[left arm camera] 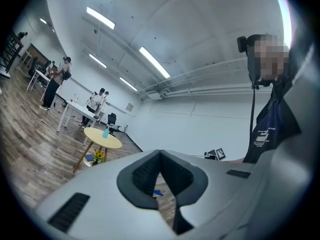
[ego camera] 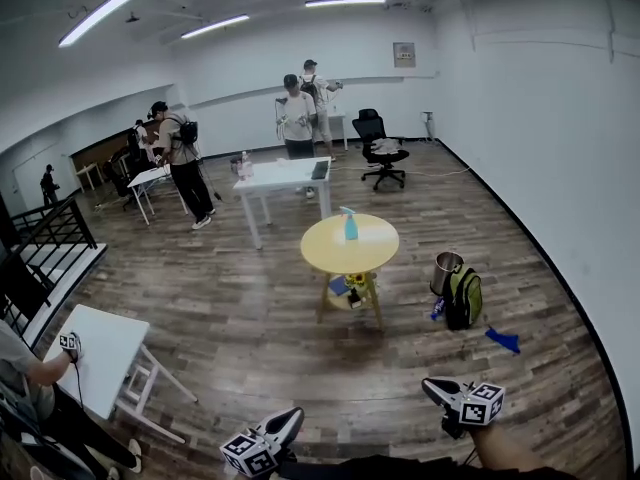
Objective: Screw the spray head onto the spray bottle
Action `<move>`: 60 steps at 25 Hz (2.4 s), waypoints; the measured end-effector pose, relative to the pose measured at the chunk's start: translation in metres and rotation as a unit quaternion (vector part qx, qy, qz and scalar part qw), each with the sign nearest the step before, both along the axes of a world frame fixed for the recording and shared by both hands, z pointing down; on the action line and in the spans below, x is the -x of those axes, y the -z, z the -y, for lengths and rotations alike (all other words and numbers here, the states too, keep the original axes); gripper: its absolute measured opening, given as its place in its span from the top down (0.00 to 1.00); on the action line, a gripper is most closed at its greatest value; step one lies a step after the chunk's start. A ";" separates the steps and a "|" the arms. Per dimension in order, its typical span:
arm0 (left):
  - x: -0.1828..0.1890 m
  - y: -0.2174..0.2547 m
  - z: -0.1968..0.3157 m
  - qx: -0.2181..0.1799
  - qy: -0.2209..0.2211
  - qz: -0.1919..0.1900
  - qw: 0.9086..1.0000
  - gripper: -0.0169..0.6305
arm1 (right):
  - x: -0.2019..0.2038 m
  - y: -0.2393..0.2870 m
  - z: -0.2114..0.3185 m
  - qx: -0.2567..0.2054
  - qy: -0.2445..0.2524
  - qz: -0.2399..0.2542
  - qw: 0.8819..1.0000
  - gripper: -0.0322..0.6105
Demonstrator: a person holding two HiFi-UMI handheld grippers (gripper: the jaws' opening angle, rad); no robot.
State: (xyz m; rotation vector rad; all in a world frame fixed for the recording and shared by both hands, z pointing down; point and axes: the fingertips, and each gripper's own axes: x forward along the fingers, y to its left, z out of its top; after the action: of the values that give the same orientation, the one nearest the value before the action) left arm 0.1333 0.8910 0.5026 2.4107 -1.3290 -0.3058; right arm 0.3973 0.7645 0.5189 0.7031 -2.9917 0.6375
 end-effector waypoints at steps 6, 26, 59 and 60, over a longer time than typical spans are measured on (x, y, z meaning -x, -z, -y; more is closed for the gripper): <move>0.089 0.007 0.062 -0.014 -0.036 -0.001 0.999 0.94 | 0.081 0.022 0.051 -0.027 -0.033 -0.010 0.999 0.95; 0.291 -0.020 0.192 0.010 -0.044 -0.022 0.999 0.94 | 0.287 0.012 0.182 -0.013 -0.039 -0.022 0.999 0.95; 0.204 -0.022 0.630 0.014 -0.009 -0.010 1.000 0.94 | 0.215 -0.005 0.639 0.010 -0.003 -0.006 1.000 0.94; 0.212 -0.021 0.647 0.013 -0.022 -0.010 1.000 0.94 | 0.223 -0.003 0.651 0.007 -0.013 -0.007 1.000 0.95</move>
State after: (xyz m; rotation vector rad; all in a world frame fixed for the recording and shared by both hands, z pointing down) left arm -0.0791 0.2436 0.5240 2.4065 -1.2609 -0.2982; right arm 0.1743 0.1133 0.5218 0.7439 -2.9664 0.6518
